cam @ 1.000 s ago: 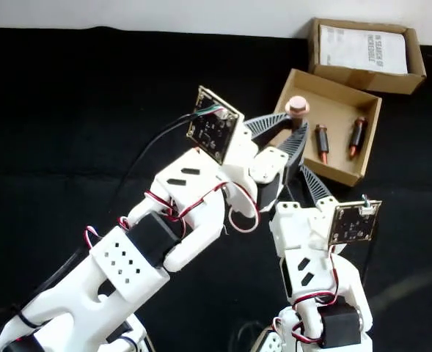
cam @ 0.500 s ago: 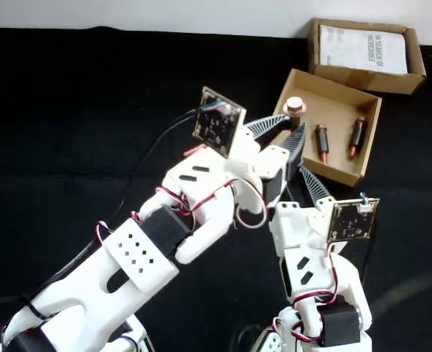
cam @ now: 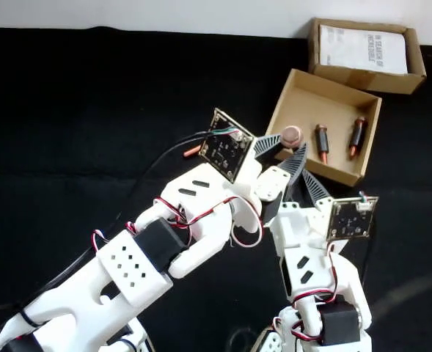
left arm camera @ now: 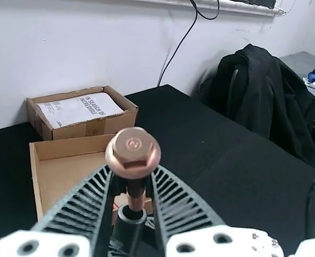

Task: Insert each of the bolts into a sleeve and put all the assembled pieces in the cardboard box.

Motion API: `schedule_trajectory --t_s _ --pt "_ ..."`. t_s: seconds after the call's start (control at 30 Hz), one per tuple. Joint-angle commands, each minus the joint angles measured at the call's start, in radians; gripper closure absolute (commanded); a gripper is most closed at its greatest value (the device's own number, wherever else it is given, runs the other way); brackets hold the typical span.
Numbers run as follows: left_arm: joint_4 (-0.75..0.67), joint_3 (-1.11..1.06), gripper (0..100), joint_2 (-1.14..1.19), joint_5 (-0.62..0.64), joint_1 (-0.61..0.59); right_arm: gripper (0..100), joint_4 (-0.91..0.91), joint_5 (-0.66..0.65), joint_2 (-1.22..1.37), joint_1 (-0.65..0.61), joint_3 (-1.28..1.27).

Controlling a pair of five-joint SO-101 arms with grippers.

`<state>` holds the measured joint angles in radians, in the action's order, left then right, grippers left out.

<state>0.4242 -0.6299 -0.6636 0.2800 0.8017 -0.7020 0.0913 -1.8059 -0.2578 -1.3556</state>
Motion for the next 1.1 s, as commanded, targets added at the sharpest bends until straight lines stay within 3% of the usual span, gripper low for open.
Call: schedule_trajectory --t_s 0.0,0.27,0.4,0.67,1.07 --pt "0.005 0.036 99 -0.013 -0.041 -0.008 99.2 0.005 0.006 -0.018 -0.010 0.015" --pt "0.081 0.042 99 -0.013 -0.075 -0.008 99.2 0.005 -0.051 -0.018 -0.010 0.013" --pt "0.081 0.068 99 -0.012 -0.152 -0.007 99.2 0.005 -0.057 -0.018 -0.010 0.013" --pt "0.153 0.087 99 -0.010 -0.158 -0.008 99.2 0.005 -0.057 -0.018 -0.010 0.013" --pt "0.397 0.407 99 0.142 -0.150 -0.035 99.2 0.005 -0.057 -0.018 -0.013 0.012"
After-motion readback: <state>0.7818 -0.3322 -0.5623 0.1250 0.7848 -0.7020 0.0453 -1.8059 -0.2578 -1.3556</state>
